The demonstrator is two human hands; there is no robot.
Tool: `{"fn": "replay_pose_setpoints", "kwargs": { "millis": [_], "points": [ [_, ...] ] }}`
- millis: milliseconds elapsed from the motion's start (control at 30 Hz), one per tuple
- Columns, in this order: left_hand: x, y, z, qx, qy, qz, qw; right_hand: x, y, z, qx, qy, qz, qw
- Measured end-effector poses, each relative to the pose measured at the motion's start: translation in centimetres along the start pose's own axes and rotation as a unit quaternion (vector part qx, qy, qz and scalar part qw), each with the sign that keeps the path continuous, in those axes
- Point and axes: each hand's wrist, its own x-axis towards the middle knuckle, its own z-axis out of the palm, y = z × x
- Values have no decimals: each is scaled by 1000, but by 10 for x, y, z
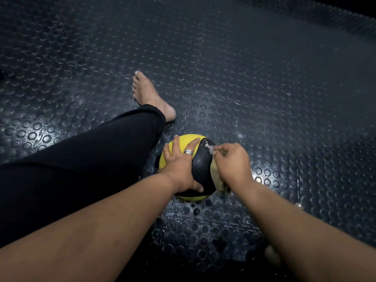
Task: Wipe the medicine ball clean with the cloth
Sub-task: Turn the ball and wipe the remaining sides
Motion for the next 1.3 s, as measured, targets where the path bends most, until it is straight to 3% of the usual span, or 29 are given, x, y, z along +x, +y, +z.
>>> {"fn": "replay_pose_setpoints", "kwargs": {
  "millis": [133, 300, 500, 733, 900, 1100, 1300],
  "points": [
    [-3, -1, 1, 1, 0, -8, 1000, 19, -6, 0, -10, -6, 46, 999],
    [-2, 0, -1, -8, -4, -7, 1000, -25, -14, 5, -43, -6, -62, 997],
    [-7, 9, 5, 8, -2, -12, 1000, 15, -15, 1, 13, 23, 41, 999],
    [-4, 11, 4, 3, 0, -18, 1000, -37, -13, 1, 0, 3, -78, 997],
    [-9, 17, 7, 12, -10, -18, 1000, -1, -12, -3, -4, 36, 17, 999],
    [-2, 10, 5, -9, 7, -10, 1000, -45, -12, 9, -9, -8, -167, 986],
    [5, 15, 1, 8, -3, -11, 1000, -14, -21, 5, 25, 32, -52, 998]
  ]
}}
